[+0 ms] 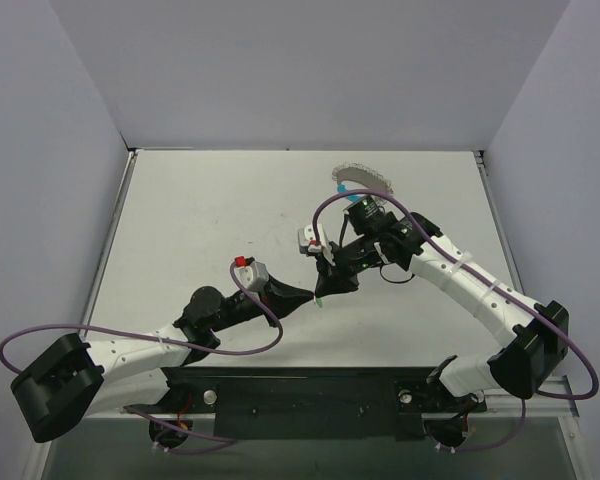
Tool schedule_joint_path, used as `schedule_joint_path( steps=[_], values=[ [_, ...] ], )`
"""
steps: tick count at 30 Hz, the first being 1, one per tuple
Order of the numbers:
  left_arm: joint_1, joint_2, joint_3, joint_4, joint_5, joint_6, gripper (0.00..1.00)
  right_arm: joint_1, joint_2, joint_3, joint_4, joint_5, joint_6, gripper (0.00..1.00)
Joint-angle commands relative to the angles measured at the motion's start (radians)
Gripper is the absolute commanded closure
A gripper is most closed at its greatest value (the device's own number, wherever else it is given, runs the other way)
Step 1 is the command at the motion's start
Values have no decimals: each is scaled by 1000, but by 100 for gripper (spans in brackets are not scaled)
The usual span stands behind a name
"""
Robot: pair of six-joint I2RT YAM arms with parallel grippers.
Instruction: Put the keys on the keyring
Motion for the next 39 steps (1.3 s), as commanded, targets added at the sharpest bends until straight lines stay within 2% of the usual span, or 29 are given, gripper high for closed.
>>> schedule_joint_path(
  steps=[1, 8, 10, 13, 15, 17, 22, 27, 39],
  values=[
    [-5, 1, 18, 68, -6, -10, 100, 13, 4, -5, -11, -25, -6, 100],
    [-6, -21, 8, 45, -29, -35, 100, 12, 5, 29, -73, -2, -16, 100],
    [-5, -32, 2, 41, -37, -41, 95, 12, 10, 33, -86, 4, -13, 100],
    [-5, -56, -8, 24, -43, -47, 72, 12, 16, 36, -99, 16, -16, 100],
    [-3, -76, -12, -5, -50, -50, 60, 12, 19, 39, -112, 35, -23, 100],
    [-3, -108, -18, -31, -61, -47, 54, 12, 25, 41, -129, 59, -36, 100],
    [-3, -205, -32, -158, -92, -32, 51, -7, 40, 61, -204, 110, -101, 100],
    [-3, -179, -3, -251, -103, -69, 51, -10, 99, 125, -328, 222, -162, 100],
    [-3, 83, 69, -65, -87, -92, 49, -21, 206, 179, -419, 263, -150, 100]
  ],
)
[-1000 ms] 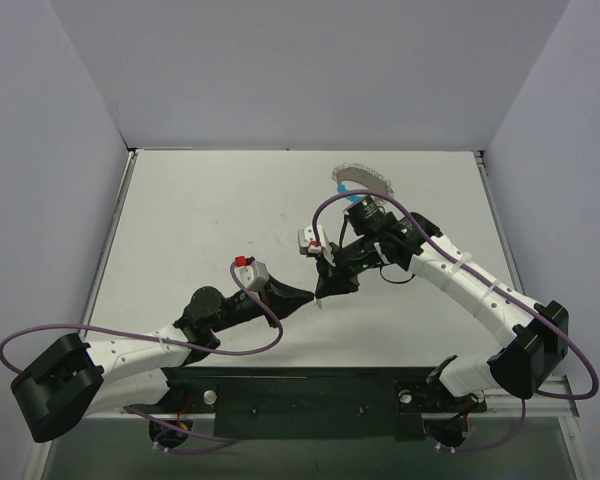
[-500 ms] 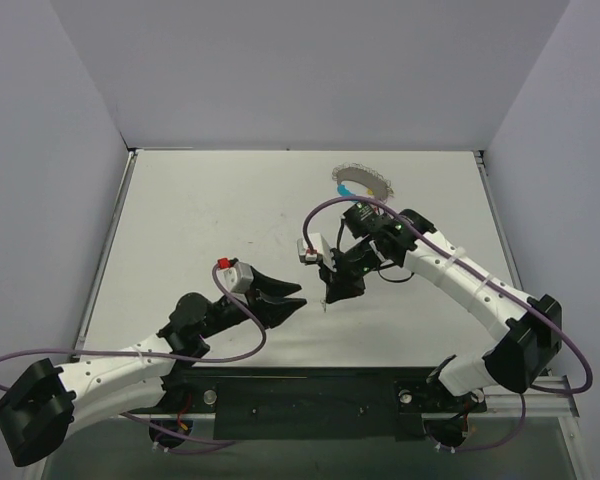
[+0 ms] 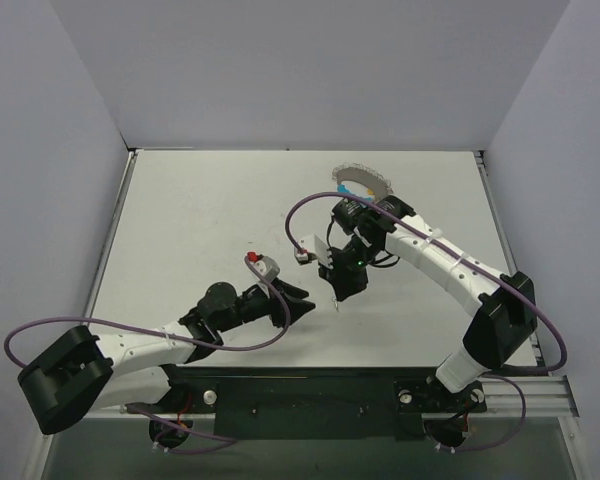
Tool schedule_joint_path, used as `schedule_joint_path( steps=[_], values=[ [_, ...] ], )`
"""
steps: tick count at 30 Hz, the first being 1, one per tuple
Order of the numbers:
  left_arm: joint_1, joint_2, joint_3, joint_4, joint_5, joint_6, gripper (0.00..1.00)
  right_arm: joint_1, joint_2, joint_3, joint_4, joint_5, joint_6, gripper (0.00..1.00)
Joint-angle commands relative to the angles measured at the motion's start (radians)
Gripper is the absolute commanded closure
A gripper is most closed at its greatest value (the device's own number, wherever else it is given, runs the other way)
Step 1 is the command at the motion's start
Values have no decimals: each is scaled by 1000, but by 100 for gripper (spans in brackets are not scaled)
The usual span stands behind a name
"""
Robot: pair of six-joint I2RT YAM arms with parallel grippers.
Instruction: Put the keys on the keyring
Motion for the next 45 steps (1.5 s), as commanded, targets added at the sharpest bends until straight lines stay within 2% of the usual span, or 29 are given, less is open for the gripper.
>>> schedule_joint_path(
  steps=[1, 13, 20, 45],
  values=[
    [1, 62, 74, 141, 4, -7, 49, -5, 27, 42, -91, 6, -11, 100],
    [0, 248, 95, 362, 90, -51, 54, -21, 53, 60, -99, -63, 0, 100],
    [0, 300, 97, 460, 115, -94, 55, -42, 47, 59, -102, -103, -5, 100],
    [-2, 360, 126, 489, 168, -122, 61, -59, 37, 59, -106, -166, -11, 100]
  ],
)
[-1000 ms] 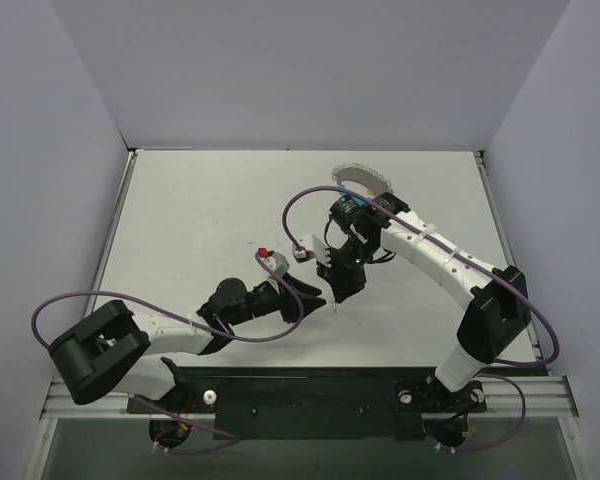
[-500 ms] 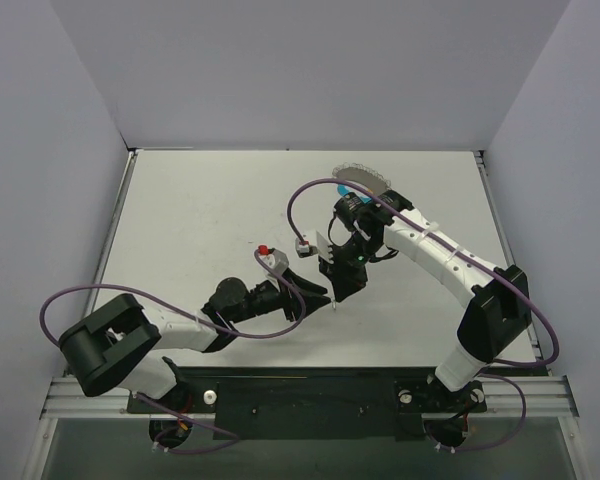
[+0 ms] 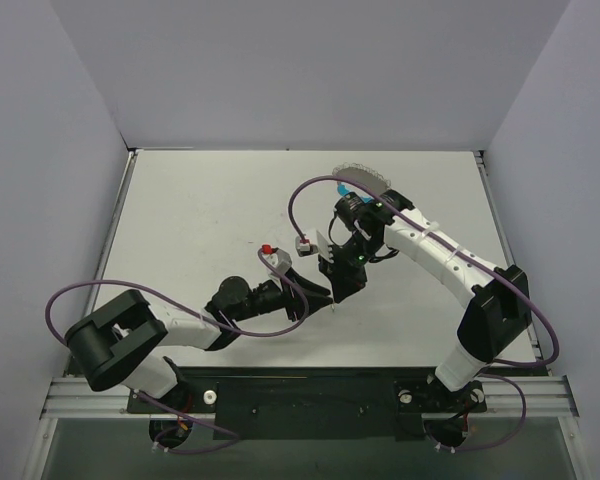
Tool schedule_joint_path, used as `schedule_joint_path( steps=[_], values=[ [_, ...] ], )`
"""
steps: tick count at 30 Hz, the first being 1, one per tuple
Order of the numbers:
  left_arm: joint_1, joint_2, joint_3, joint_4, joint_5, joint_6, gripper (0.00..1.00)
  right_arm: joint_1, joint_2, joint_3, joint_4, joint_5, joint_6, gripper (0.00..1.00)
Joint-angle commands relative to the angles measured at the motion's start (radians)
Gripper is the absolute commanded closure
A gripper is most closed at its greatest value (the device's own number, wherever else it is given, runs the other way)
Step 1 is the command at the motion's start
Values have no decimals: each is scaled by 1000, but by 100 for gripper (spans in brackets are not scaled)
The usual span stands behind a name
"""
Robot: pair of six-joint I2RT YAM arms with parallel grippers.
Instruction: Put the keys on the keyring
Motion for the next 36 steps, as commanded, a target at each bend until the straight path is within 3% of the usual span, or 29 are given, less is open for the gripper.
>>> schedule_joint_path(
  steps=[1, 13, 17, 23, 25, 29, 31, 32, 34, 36],
  values=[
    [-3, 11, 37, 79, 39, -18, 62, -10, -18, 30, -52, -41, -12, 100],
    [-3, 17, 43, 63, 64, -13, 64, -22, -22, 30, -51, -56, -11, 100],
    [-3, 24, 51, 62, 74, -16, 69, -22, -22, 30, -52, -63, -12, 100],
    [-3, 27, 52, 65, 77, -18, 86, -22, -25, 27, -52, -66, -12, 100],
    [-3, 27, 55, 62, 77, -21, 100, -22, -21, 27, -52, -67, -14, 100],
    [-3, 12, 43, 60, 47, -29, 100, -24, -23, 28, -52, -66, -14, 100],
    [-3, -11, 20, 80, 1, -33, 100, -38, -29, 31, -51, -78, -6, 82],
    [-1, -35, -6, 89, -16, -41, 100, -47, -37, 33, -51, -84, -5, 61],
    [-3, -78, -44, 128, -67, -53, 100, -87, -60, 34, -46, -110, 0, 45],
    [-3, -118, -81, 183, -120, -71, 100, -130, -89, 37, -43, -144, 5, 43]
  ],
)
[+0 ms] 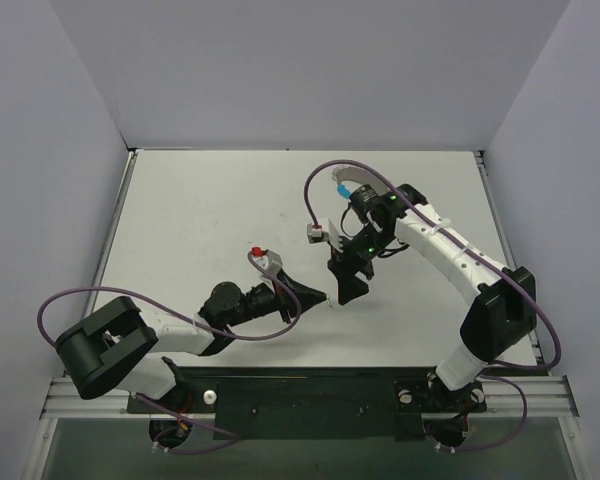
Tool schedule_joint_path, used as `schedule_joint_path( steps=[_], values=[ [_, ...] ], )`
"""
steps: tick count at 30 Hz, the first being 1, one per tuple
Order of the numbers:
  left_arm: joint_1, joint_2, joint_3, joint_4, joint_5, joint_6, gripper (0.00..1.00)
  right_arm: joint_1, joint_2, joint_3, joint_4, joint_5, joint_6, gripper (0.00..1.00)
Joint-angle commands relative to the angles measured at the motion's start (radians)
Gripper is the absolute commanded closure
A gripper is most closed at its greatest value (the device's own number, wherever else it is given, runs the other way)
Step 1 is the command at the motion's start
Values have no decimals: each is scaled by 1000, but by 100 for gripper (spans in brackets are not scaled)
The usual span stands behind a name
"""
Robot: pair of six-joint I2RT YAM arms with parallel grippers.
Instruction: Put the keys on the keyring
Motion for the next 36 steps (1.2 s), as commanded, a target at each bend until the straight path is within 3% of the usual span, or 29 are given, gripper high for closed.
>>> schedule_joint_path(
  steps=[1, 5, 8, 16, 25, 29, 36],
  values=[
    [-4, -103, -63, 207, -146, -44, 100, -97, -99, 41, -23, -100, -3, 43],
    [-8, -129, -90, 400, -228, -65, 100, -146, -179, 56, -17, -193, -84, 43],
    [-8, -143, -20, 398, -239, -68, 100, -152, -202, 93, 22, -230, -84, 43],
    [-10, -154, 136, 399, -271, -69, 100, -155, -211, 159, 140, -306, 104, 48],
    [-10, -160, 219, 399, -259, -51, 100, -226, -194, 259, 318, -388, 485, 53],
    [-10, -153, 273, 399, -274, -38, 100, -224, -196, 259, 511, -415, 733, 60],
    [-7, -137, 391, 401, -340, -25, 100, -232, -234, 257, 761, -402, 1069, 63]
  ],
)
